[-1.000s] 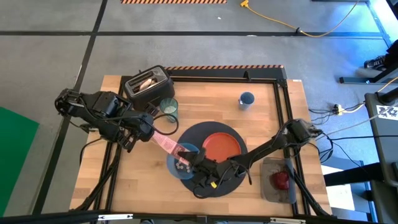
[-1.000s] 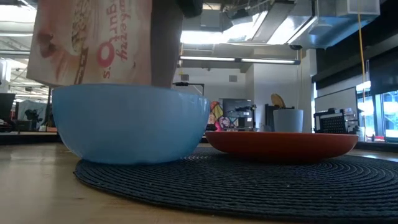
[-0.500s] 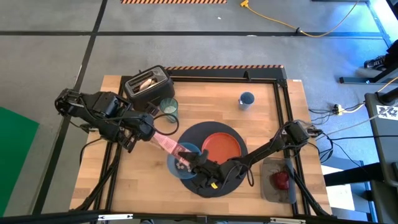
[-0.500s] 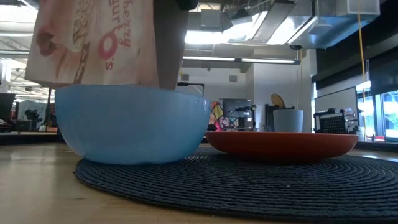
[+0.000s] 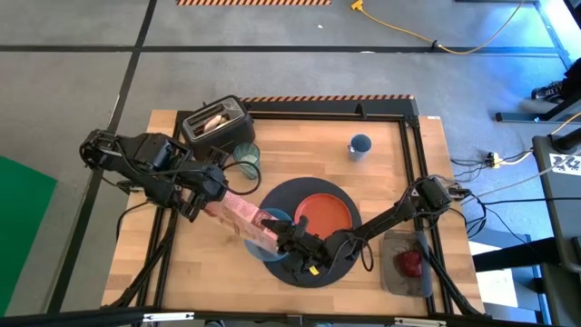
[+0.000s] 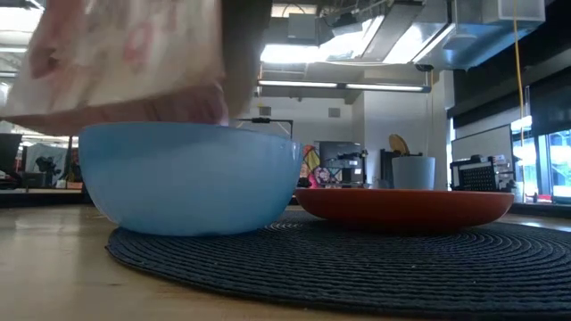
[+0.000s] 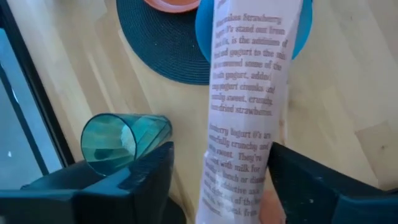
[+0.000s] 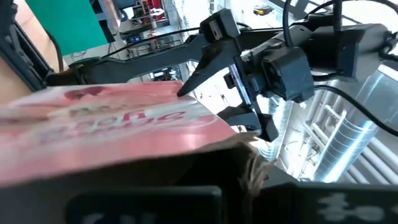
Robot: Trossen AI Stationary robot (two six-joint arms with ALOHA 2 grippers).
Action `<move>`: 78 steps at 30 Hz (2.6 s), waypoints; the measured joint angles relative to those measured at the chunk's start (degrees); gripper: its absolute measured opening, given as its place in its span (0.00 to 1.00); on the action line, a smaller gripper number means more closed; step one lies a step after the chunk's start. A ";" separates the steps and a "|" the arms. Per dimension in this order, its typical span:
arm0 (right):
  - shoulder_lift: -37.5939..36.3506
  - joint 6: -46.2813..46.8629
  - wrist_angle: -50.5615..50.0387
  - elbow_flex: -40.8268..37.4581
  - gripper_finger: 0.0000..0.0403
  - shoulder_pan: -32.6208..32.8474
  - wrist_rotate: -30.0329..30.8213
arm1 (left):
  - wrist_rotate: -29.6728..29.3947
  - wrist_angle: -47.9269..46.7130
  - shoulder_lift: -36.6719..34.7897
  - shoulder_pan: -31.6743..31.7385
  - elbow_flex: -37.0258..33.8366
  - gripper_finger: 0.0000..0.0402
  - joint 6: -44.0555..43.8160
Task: Arrange a breakfast setting
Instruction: Pour the cereal from the cereal box into the bowl
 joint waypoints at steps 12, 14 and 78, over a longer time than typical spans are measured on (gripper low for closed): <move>0.00 -2.25 1.76 0.00 0.00 0.04 -1.43 | 5.44 -0.14 -0.01 0.02 0.02 0.76 -9.30; 0.00 -2.37 1.80 0.00 0.00 0.04 -1.41 | 6.08 -0.14 0.00 0.02 0.02 0.78 -10.86; -0.20 12.90 -2.57 0.13 0.30 0.05 9.33 | 9.88 -0.40 -9.27 -1.38 -9.29 0.42 -11.64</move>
